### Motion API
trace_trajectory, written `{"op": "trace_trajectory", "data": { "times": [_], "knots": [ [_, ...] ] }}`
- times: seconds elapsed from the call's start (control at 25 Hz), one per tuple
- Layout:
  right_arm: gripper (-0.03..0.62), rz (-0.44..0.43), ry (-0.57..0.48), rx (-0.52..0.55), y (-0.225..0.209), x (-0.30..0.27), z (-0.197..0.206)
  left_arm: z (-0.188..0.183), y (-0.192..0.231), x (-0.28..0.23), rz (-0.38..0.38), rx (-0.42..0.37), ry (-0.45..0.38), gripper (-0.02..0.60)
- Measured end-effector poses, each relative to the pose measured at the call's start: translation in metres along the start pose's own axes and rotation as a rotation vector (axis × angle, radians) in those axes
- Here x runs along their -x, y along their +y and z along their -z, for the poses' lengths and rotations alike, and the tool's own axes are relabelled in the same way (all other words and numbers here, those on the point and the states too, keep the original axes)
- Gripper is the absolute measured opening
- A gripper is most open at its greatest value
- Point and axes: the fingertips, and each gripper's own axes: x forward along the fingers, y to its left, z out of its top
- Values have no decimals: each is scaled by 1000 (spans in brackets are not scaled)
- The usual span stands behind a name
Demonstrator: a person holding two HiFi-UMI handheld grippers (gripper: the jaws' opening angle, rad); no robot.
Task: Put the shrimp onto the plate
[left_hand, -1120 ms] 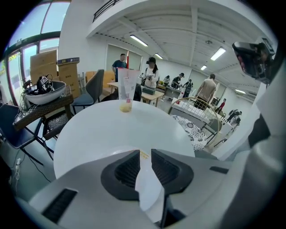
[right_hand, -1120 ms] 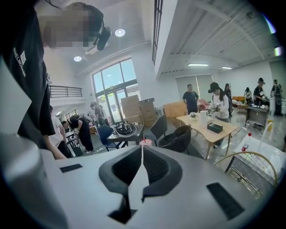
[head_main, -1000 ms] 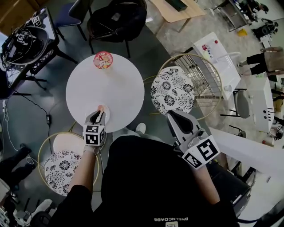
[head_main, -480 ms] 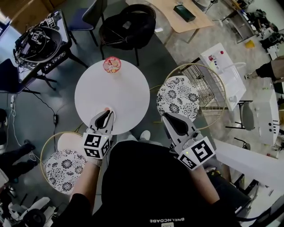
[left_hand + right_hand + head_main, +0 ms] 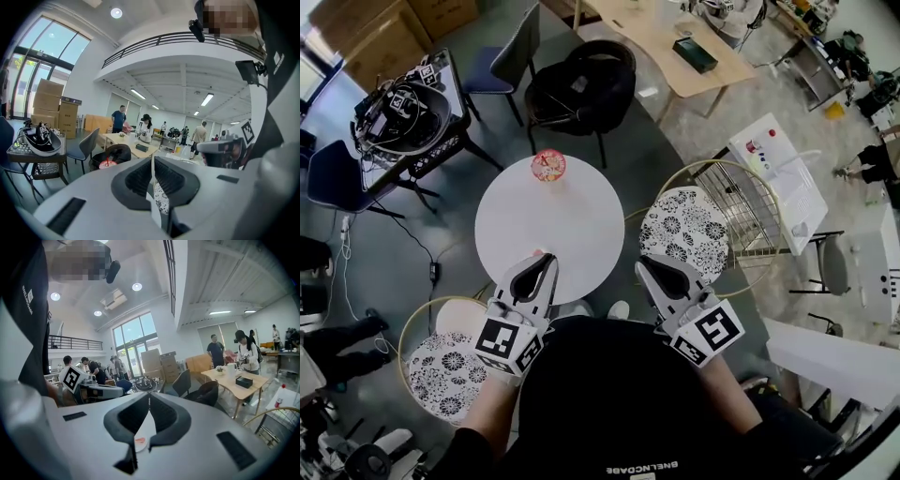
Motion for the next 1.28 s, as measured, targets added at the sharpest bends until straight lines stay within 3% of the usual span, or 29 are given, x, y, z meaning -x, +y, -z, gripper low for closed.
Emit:
{"op": "trace_trajectory", "data": {
  "times": [0.28,0.52,0.96,1.28],
  "knots": [
    [21,-33,-48,1,2,-3,-16,-46,-22,12,27,-38,-87,12],
    [21,-67,-103,25,12,-3,-40,-62,-33,23,57,-5,-151,6],
    [21,-163,-144,89,34,-13,-51,-58,-26,39,25,31,-182,6],
    [21,-180,-133,67,37,-18,-49,-50,-19,47,-15,26,-174,6]
  ]
}}
